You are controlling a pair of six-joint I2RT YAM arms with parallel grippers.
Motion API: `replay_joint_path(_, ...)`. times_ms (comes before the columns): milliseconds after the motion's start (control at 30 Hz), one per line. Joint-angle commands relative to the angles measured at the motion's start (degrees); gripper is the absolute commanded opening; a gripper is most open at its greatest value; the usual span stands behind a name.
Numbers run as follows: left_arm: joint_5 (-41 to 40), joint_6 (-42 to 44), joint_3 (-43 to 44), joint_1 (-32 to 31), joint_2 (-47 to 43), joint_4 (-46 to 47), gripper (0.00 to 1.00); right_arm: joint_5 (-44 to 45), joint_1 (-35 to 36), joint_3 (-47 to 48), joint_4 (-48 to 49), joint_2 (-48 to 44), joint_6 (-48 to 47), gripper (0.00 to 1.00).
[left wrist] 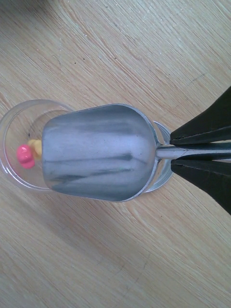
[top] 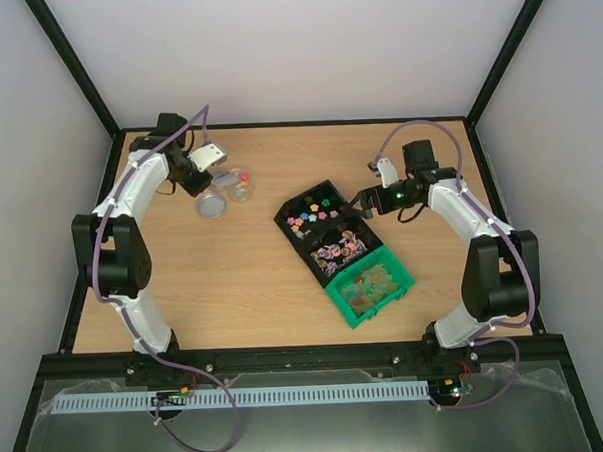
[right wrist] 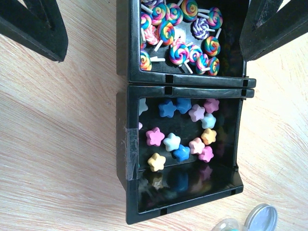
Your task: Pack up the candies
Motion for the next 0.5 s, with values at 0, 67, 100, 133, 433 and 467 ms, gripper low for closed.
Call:
replay_joint_path(0, -1.96, 0.98, 2.56, -0.67, 0.87, -4.05, 0.02, -1.42, -0.02, -0.54, -1.32, -1.36, -0.32, 0.99)
replay_joint_path(67, -2.28, 1.13, 2.96, -0.8, 0.9, -4.55, 0.02, -1.44, -0.04, -0.5, -1.44, -1.43, -0.27, 0.99)
replay_joint_path(100, -2.42, 1.15, 3.22, -0.82, 0.83, -4.69, 0.02, -1.47, 0.0, -0.54, -1.46, -1.47, -0.3, 0.99)
replay_joint_path(133, -2.51, 1.14, 3.48, -0.83, 0.72, -4.88, 0.02, -1.51, -0.03, -0.57, -1.41, -1.52, -0.27, 0.99)
replay_joint_path(433, 1.2, 1.22, 4.51, -0.83, -3.5, -7.09, 0.02, -1.25, -0.06, -0.74, -1.55, -1.28, -0.32, 0.99)
replay_joint_path(467, 3.06, 1.29, 4.19, -0.87, -4.59, -7.39, 0.02, -1.16, -0.08, -0.76, -1.62, -1.2, -0.3, 0.99)
